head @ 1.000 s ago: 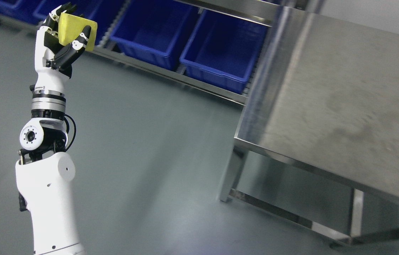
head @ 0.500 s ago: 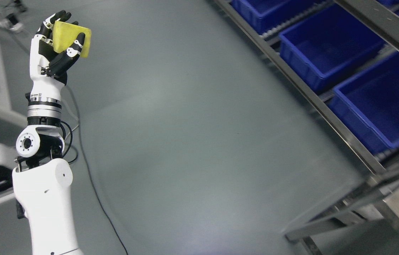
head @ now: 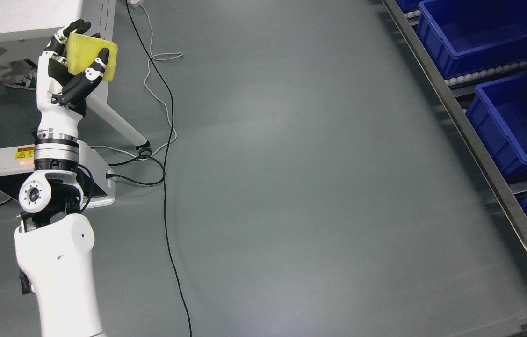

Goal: Move yellow foam block to right shelf middle
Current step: 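Hold the cube raised in the left hand while turning toward the bin shelves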

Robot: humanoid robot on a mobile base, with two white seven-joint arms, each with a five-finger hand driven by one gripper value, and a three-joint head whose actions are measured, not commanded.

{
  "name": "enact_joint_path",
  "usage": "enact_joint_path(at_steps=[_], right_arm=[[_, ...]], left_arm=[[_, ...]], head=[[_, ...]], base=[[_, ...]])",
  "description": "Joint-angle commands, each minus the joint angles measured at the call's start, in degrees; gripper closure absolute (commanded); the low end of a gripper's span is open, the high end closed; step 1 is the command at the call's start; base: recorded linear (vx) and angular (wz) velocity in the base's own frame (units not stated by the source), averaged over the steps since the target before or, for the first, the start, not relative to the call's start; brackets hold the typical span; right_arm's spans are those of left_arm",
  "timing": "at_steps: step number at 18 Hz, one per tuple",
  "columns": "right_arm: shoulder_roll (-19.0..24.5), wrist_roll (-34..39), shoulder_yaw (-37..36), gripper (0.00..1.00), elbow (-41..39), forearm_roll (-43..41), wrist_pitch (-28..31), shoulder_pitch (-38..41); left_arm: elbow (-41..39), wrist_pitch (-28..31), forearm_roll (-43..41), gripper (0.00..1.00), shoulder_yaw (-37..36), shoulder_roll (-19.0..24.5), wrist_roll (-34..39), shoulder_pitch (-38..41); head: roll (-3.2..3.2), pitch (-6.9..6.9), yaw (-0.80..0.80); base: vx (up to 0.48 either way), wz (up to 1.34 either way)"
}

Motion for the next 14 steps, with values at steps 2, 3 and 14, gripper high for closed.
enact_joint_path(at_steps=[2, 3, 14], right_arm=[[-1.0, -0.01, 0.0, 0.0, -1.0, 0.18, 0.01, 0.09], [-1.0, -0.01, 0.0, 0.0, -1.0, 0.18, 0.01, 0.09], [-1.0, -0.01, 0.0, 0.0, -1.0, 0.18, 0.01, 0.09]], left_arm=[[-0.38, -0.01, 0.0, 0.62, 1.0, 0.97, 0.14, 0.38], [-0.38, 0.34, 0.0, 0.62, 0.65, 0.97, 0.14, 0.38], [-2.32, 1.92, -0.09, 0.62, -4.0, 0.97, 0.06, 0.38]], head=[[0.0, 0.0, 0.0], [0.0, 0.0, 0.0], [0.0, 0.0, 0.0]], base=[[0.094, 0.06], [0.097, 0.01], [0.237, -0.11]])
